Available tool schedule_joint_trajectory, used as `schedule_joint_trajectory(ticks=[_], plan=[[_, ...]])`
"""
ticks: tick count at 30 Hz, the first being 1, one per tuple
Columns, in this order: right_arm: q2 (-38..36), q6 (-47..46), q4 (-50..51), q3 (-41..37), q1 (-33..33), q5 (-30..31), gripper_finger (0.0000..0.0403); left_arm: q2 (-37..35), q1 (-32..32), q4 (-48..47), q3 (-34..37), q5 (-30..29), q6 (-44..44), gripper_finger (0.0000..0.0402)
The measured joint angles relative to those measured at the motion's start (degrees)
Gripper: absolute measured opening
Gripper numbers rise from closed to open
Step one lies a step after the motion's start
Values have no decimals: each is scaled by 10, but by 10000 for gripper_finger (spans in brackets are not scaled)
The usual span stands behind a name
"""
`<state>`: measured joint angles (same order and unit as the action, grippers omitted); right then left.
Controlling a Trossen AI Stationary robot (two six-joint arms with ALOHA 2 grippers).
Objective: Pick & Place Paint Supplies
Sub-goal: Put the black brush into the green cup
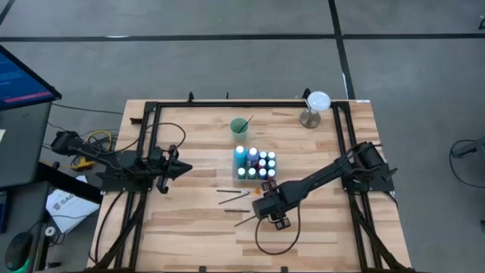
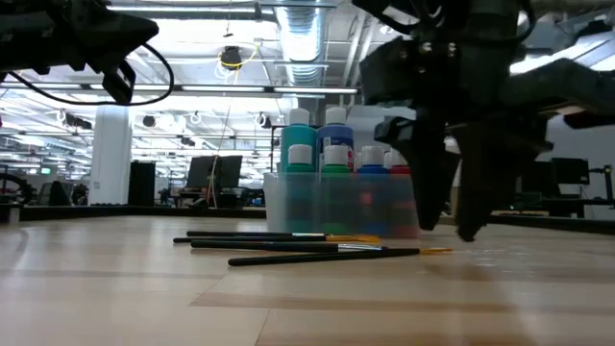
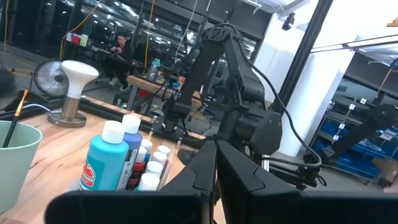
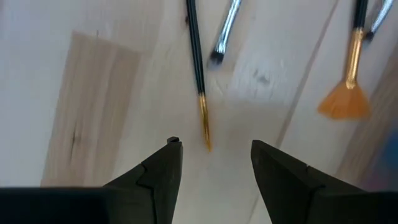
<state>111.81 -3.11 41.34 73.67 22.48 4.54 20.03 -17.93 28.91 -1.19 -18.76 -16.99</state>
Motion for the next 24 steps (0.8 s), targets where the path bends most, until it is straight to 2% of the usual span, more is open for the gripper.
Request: schedule_joint_trajectory(ticks=[15, 18, 24], plan=[[48, 9, -13, 4, 0, 1, 134, 1, 0, 13, 0, -1, 0, 8], [50, 5, -12, 4, 0, 2, 102, 2, 0, 12, 0, -1, 0, 8], [50, -13, -10, 3, -7, 5, 12, 3, 0, 12, 0, -1, 0, 8]])
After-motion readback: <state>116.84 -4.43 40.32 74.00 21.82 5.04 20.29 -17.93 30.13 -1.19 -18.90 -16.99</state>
